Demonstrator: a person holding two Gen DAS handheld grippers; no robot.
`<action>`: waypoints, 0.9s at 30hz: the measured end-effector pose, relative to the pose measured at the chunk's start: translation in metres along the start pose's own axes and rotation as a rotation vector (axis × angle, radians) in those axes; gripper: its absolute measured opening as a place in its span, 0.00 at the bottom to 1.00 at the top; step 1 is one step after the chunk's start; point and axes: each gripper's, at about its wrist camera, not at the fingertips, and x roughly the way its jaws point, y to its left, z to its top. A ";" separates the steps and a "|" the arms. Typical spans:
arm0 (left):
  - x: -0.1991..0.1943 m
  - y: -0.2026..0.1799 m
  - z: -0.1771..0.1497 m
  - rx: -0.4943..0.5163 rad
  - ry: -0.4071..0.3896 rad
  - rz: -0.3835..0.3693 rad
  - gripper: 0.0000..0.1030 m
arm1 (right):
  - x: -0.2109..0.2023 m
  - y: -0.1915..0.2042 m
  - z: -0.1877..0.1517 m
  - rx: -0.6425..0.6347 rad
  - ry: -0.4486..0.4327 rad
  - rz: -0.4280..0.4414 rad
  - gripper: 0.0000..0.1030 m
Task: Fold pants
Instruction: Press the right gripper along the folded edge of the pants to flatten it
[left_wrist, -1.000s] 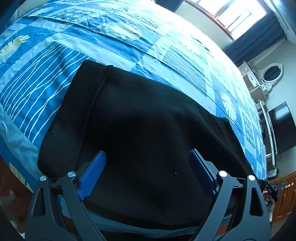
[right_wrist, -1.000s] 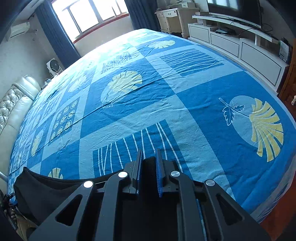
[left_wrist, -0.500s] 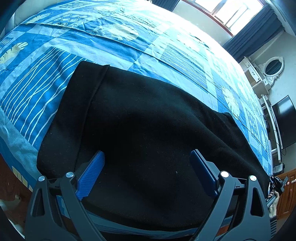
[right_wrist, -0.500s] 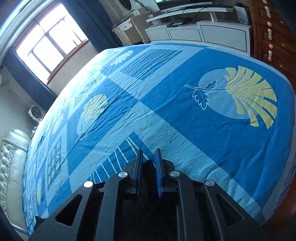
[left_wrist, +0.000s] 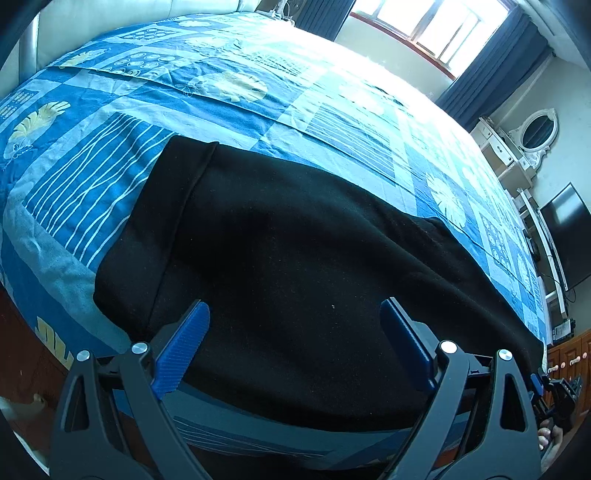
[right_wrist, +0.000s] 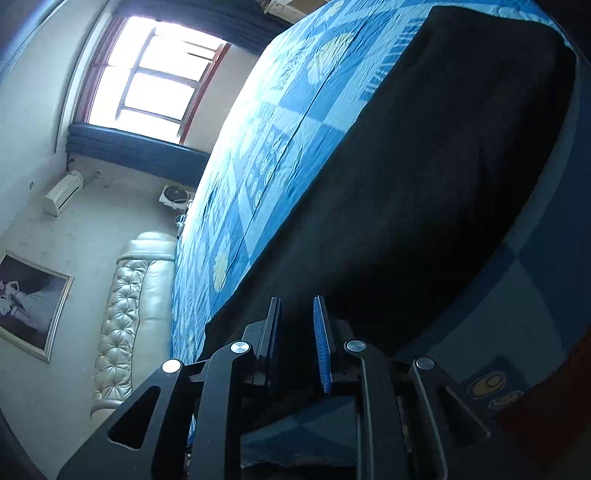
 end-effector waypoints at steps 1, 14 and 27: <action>-0.004 -0.001 -0.002 0.006 -0.014 0.001 0.91 | 0.010 0.005 -0.007 -0.012 0.029 -0.004 0.18; -0.011 -0.029 -0.014 0.131 -0.045 0.005 0.91 | 0.061 0.007 -0.049 0.153 0.037 0.012 0.25; -0.011 -0.031 -0.017 0.103 -0.023 -0.027 0.91 | 0.077 0.011 -0.075 0.290 -0.044 0.070 0.26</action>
